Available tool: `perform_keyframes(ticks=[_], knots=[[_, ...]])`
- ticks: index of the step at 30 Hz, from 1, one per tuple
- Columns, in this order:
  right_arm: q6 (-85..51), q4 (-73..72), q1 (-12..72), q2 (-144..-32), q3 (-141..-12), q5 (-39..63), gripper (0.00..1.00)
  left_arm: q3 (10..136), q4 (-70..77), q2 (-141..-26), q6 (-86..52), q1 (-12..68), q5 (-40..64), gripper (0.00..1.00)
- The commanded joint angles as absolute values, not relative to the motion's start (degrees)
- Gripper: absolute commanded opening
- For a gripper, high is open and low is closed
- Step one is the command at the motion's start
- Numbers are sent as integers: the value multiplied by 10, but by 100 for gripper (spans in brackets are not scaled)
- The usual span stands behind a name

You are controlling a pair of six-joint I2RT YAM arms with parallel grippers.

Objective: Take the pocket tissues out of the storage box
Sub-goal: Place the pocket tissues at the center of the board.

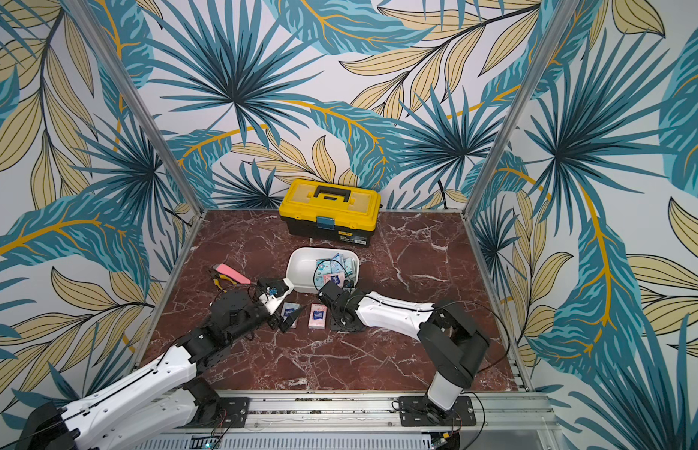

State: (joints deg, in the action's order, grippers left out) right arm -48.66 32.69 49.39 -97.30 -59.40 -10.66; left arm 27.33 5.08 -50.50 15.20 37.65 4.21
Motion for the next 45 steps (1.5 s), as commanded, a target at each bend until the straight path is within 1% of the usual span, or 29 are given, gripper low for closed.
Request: perform_keyframes(ticks=[1, 6, 7, 13, 18, 25, 29, 31, 33, 37, 45], knots=[[-493, 308, 495, -988, -586, -121, 55, 260, 59, -508, 159, 374, 53, 100], [-496, 300, 495, -996, -579, -127, 56, 261, 54, -507, 160, 374, 52, 100], [-494, 300, 495, -998, -579, -127, 57, 261, 53, -506, 160, 374, 53, 100], [-487, 300, 495, -997, -577, -130, 69, 261, 53, -501, 161, 374, 51, 100], [-477, 306, 495, -971, -580, -137, 80, 260, 54, -493, 159, 374, 42, 100], [-438, 363, 492, -926, -622, -171, 90, 255, 81, -477, 123, 374, 6, 100], [-403, 378, 485, -901, -651, -187, 92, 255, 91, -476, 91, 374, -25, 100], [-382, 380, 475, -900, -673, -179, 92, 252, 96, -475, 73, 374, -29, 100], [-358, 383, 465, -912, -705, -170, 91, 247, 102, -473, 48, 374, -54, 100], [-307, 391, 435, -961, -783, -158, 91, 241, 106, -472, -1, 374, -80, 100], [-242, 405, 386, -1076, -920, -105, 89, 224, 94, -468, -49, 374, -124, 100]])
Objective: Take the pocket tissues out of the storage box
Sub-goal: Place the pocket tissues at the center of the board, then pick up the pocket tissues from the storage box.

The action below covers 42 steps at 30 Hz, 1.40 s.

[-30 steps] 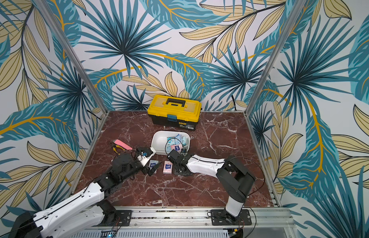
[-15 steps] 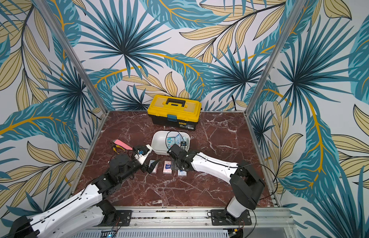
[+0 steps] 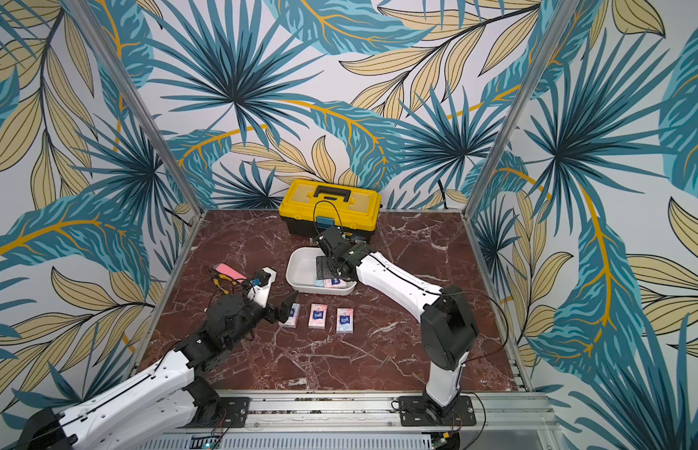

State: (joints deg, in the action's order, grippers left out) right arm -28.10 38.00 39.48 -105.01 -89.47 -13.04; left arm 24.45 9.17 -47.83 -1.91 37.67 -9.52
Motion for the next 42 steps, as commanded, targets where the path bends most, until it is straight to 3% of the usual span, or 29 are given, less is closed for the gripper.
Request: perform_keyframes(ticks=[1, 23, 36, 42], knots=[[-236, 409, 381, -1090, -936, -99, 89, 223, 90, -465, -51, 374, -131, 100], [-244, 431, 316, -1243, -1056, -60, 59, 206, 72, -459, -68, 374, -165, 100], [-246, 433, 315, -1286, -1072, -73, 57, 207, 68, -455, -69, 374, -171, 100], [-255, 433, 315, -1303, -1073, -58, 50, 206, 65, -456, -70, 374, -171, 100]])
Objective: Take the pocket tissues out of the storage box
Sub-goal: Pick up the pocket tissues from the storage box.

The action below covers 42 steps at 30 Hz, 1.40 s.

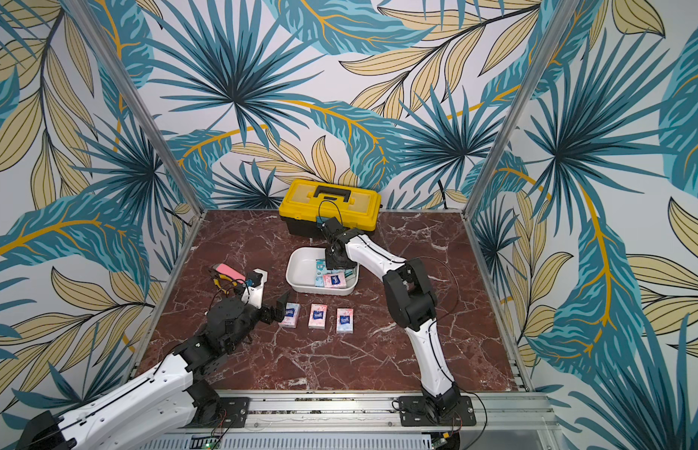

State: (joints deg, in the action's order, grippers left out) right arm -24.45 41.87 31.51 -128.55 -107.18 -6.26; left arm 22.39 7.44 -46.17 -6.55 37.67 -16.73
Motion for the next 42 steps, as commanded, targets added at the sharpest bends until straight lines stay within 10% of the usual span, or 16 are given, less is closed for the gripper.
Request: perform_keyframes(ticks=[1, 14, 42], knots=[[-258, 433, 315, -1304, -1074, -56, 48, 205, 65, -457, -70, 374, -171, 100], [-260, 433, 315, -1251, -1070, -61, 25, 207, 69, -456, -68, 374, -170, 100], [-299, 442, 315, -838, -718, -81, 24, 263, 17, -487, -307, 370, -307, 100]])
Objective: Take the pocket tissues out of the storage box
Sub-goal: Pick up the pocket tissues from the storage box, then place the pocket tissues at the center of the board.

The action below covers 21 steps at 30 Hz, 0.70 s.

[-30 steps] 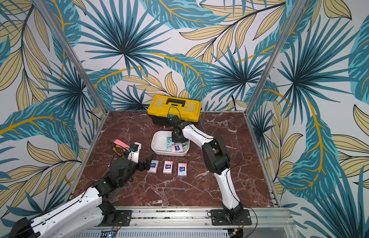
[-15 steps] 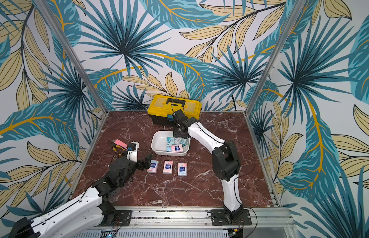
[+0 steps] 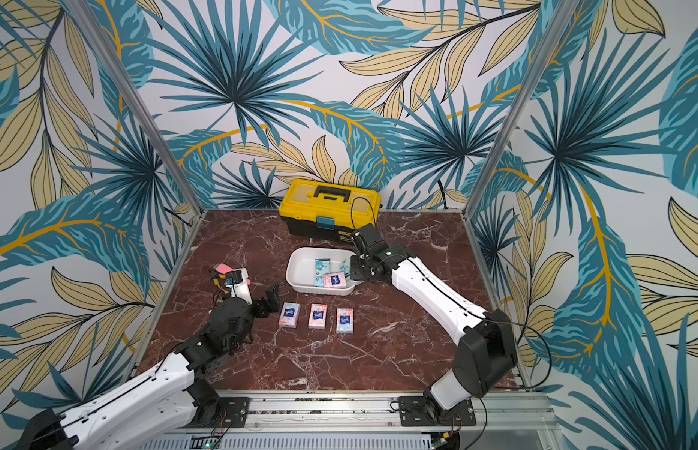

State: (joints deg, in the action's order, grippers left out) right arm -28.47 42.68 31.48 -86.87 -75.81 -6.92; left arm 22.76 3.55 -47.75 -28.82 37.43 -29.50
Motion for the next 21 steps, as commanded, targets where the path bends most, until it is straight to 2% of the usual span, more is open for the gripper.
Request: perform_keyframes(ticks=[1, 10, 21], knots=[[-301, 444, 316, -824, -699, -82, 24, 267, 15, -492, -307, 370, -305, 100], [-324, 429, 315, -759, -570, -90, 24, 290, 17, -529, -318, 368, -288, 100], [-341, 297, 315, -746, -432, -32, 24, 307, 4, -553, -308, 367, -269, 100]])
